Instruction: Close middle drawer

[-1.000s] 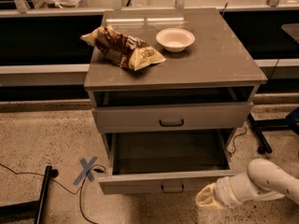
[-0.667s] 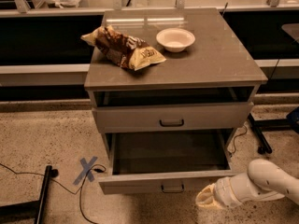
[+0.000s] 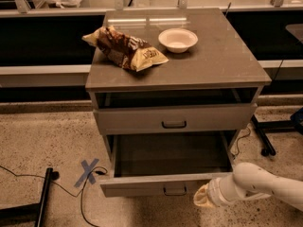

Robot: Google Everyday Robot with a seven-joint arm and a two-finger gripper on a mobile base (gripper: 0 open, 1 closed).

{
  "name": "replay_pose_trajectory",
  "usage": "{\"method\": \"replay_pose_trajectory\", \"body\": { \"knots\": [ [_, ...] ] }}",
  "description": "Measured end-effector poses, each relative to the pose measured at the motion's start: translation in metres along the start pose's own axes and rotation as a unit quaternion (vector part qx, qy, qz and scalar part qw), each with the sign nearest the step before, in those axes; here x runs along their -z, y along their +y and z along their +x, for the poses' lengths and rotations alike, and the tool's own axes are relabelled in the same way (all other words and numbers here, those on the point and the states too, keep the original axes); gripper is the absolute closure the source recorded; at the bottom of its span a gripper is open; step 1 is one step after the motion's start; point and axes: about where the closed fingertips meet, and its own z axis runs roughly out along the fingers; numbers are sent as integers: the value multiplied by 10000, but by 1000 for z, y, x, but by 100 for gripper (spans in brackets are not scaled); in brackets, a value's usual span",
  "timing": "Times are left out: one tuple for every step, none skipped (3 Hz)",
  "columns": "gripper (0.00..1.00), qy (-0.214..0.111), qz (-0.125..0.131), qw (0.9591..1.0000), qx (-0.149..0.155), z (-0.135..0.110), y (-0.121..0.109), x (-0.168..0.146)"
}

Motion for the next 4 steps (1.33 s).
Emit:
{"method": "replay_pose_trajectory", "body": {
  "knots": [
    [100,216,160,9996,57,16,-20,-16],
    [100,178,181,9997,65,36,-41,-22],
    [100,180,285,9993,161,46,-61,-20],
    [100,215,331,9990,225,51,-78,-23]
  ]
}}
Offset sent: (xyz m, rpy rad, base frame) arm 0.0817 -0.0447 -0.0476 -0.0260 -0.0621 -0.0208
